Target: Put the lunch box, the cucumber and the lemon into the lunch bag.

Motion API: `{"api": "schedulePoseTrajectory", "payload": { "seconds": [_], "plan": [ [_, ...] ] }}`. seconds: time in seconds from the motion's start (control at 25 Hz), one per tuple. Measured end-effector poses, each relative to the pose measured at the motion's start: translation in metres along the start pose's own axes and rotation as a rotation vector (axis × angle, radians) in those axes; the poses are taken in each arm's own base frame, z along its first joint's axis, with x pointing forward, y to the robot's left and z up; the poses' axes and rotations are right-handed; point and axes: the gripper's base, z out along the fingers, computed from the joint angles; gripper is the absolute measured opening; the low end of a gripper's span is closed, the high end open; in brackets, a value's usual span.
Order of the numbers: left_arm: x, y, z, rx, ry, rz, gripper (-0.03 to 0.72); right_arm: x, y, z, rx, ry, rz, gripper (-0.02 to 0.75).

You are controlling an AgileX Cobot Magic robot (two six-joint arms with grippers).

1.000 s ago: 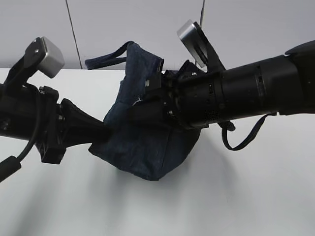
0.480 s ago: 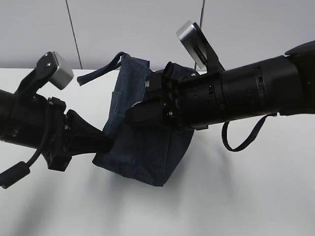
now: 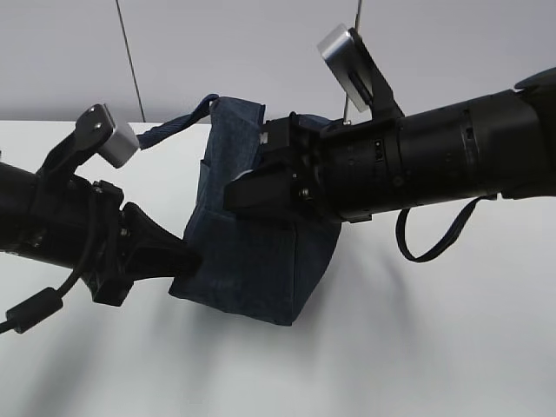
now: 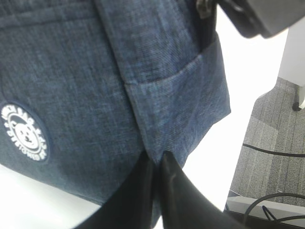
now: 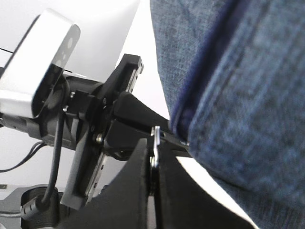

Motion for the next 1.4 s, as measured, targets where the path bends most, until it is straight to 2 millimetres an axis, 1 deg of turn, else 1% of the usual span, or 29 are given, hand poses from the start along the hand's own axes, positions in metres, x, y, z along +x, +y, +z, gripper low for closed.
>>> {"api": "schedulePoseTrajectory", "payload": {
  "seconds": [0.24,0.8,1.0,1.2,1.4],
  "plan": [
    [0.001,0.0,0.0,-0.001,0.015,0.017,-0.015,-0.002,0.0,0.0,0.0,-0.02,0.015,0.0],
    [0.002,0.001,0.001,-0.002,0.02,0.019,-0.015,-0.025,0.012,-0.002,0.016,-0.111,-0.029,0.0],
    [0.003,0.001,0.001,-0.001,0.033,0.034,-0.015,-0.031,0.013,-0.003,0.038,-0.147,-0.037,0.0],
    [0.009,-0.001,0.002,0.005,0.048,0.023,-0.015,-0.037,0.015,-0.005,0.045,-0.173,-0.05,0.0],
    [0.012,-0.002,0.002,0.009,0.056,0.018,-0.015,-0.039,0.012,-0.001,0.059,-0.177,-0.05,0.0]
  ]
}}
